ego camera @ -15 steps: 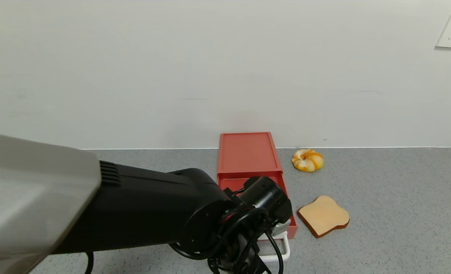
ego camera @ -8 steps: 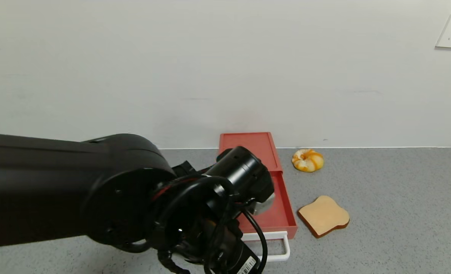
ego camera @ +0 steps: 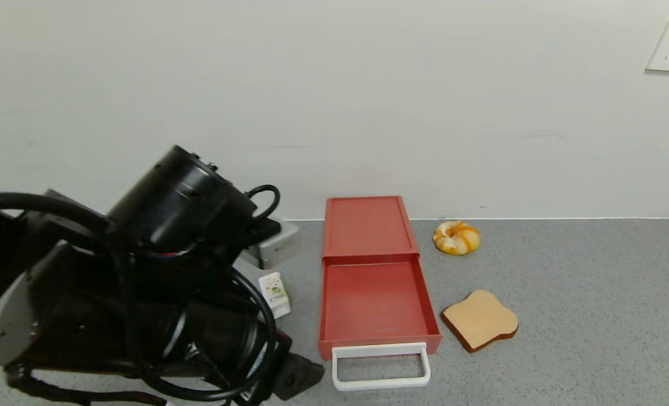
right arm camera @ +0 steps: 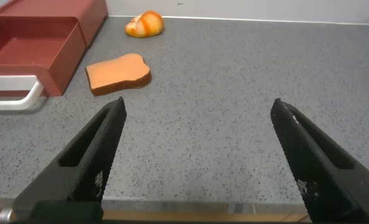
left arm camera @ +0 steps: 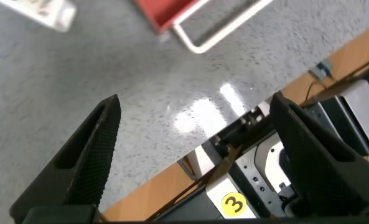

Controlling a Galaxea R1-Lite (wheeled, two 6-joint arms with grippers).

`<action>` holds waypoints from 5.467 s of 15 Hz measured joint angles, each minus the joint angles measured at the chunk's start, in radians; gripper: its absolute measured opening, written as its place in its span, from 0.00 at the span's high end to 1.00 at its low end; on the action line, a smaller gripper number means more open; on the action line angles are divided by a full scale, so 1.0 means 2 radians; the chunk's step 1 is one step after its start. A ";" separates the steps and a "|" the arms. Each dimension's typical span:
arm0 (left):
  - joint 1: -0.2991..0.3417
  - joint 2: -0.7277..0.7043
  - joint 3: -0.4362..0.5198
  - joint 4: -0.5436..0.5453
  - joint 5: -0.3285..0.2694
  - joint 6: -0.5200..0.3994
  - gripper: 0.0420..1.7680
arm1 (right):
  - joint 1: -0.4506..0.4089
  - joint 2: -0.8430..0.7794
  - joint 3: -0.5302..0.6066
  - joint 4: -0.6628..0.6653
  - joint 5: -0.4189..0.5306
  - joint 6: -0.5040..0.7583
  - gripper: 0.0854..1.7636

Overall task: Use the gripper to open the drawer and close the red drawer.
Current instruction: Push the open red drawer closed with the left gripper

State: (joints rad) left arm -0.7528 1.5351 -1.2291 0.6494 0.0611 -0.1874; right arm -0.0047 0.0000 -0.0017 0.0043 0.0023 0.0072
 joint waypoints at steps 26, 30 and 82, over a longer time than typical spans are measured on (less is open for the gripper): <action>0.085 -0.077 0.019 -0.061 -0.003 0.004 0.03 | 0.000 0.000 0.000 0.001 0.000 0.000 0.03; 0.072 -0.044 -0.022 -0.054 -0.002 0.003 0.03 | 0.000 0.000 0.000 0.001 0.000 0.000 0.03; -0.122 0.287 -0.175 0.045 0.094 -0.337 0.03 | 0.000 0.000 0.000 0.000 0.000 -0.001 0.03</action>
State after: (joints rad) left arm -0.9968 2.1089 -1.5789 0.7389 0.2491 -0.8615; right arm -0.0047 0.0000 -0.0017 0.0038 0.0023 0.0062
